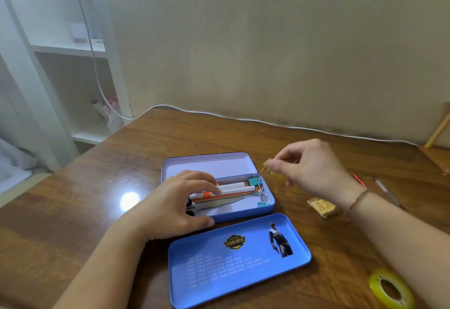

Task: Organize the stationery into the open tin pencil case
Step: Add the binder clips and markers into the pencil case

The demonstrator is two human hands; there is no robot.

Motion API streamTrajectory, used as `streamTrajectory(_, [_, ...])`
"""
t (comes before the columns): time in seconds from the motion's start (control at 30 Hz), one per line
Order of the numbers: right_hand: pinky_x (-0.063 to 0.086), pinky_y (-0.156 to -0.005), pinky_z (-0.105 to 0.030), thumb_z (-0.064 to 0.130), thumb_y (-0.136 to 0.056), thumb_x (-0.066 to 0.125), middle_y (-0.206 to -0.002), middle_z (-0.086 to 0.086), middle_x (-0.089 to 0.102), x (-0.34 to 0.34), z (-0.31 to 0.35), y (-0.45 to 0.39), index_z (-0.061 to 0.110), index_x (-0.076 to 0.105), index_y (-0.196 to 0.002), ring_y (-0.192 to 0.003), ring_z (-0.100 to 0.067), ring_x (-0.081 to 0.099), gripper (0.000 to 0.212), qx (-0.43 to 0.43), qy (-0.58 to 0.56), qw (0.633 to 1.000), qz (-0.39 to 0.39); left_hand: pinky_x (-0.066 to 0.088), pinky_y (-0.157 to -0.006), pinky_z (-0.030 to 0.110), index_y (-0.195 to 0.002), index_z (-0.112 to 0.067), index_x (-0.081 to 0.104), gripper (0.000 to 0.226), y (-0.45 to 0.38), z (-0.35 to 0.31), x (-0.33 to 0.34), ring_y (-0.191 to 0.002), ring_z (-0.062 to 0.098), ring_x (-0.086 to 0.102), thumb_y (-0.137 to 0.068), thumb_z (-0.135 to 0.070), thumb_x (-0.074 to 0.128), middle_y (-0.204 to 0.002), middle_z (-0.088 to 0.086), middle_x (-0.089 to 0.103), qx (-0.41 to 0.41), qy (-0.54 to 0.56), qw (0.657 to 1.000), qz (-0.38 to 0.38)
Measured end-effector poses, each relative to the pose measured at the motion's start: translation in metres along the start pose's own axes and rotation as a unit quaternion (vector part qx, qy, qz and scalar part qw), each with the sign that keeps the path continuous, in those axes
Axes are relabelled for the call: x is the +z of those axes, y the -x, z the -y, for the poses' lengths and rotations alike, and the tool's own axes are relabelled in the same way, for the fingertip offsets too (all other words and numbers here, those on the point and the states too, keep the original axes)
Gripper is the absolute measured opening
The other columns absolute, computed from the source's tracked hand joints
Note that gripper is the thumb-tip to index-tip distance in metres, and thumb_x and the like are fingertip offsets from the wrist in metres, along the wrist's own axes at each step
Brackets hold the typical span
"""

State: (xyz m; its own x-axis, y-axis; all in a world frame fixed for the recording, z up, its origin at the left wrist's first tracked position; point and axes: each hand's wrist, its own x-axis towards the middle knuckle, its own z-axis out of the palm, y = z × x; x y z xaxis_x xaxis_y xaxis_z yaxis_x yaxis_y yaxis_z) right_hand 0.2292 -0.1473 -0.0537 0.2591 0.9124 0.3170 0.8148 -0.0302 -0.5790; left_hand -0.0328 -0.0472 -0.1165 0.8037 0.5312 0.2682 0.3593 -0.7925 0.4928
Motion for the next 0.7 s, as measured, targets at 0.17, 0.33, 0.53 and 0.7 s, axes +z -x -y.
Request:
streamTrajectory(0.17, [0.045,-0.058,-0.025,0.049,-0.080,0.067,-0.069,0.015,0.066,0.030,0.005,0.004,0.029,0.071,-0.071,-0.070,-0.004,0.059,0.022,0.032,0.151,0.987,0.042,0.038,-0.106,0.018,-0.120,-0.041,0.066,0.049,0.000,-0.002,0.000,-0.126,-0.011,0.041,-0.073,-0.052,0.074,-0.129,-0.035,0.050,-0.003,-0.003,1.000,0.001])
streamTrajectory(0.33, [0.032,-0.051,-0.021,0.049,-0.084,0.061,-0.071,0.015,0.059,0.036,0.008,0.005,0.031,0.066,-0.075,-0.069,-0.007,0.051,0.021,0.040,0.228,0.972,0.048,0.039,-0.108,0.021,-0.120,-0.041,0.066,0.050,0.001,-0.002,0.000,-0.126,-0.012,0.040,-0.072,-0.052,0.073,-0.128,-0.036,0.049,-0.001,-0.007,1.000,-0.002])
streamTrajectory(0.53, [0.049,-0.058,-0.027,0.043,-0.085,0.062,-0.078,0.013,0.064,0.040,0.005,0.004,0.030,0.062,-0.078,-0.075,-0.008,0.056,0.014,0.035,0.232,0.970,0.064,0.039,-0.108,0.023,-0.121,-0.041,0.065,0.050,0.000,-0.002,0.000,-0.126,-0.012,0.040,-0.072,-0.051,0.073,-0.129,-0.034,0.050,0.001,-0.011,1.000,-0.005])
streamTrajectory(0.7, [0.043,-0.054,-0.023,0.045,-0.087,0.058,-0.074,0.014,0.062,0.033,0.003,0.006,0.031,0.063,-0.080,-0.072,-0.006,0.056,0.016,0.017,0.227,0.973,0.041,0.039,-0.108,0.023,-0.121,-0.040,0.066,0.052,0.001,-0.002,0.000,-0.126,-0.011,0.041,-0.071,-0.052,0.072,-0.129,-0.033,0.051,0.004,-0.008,1.000,-0.005])
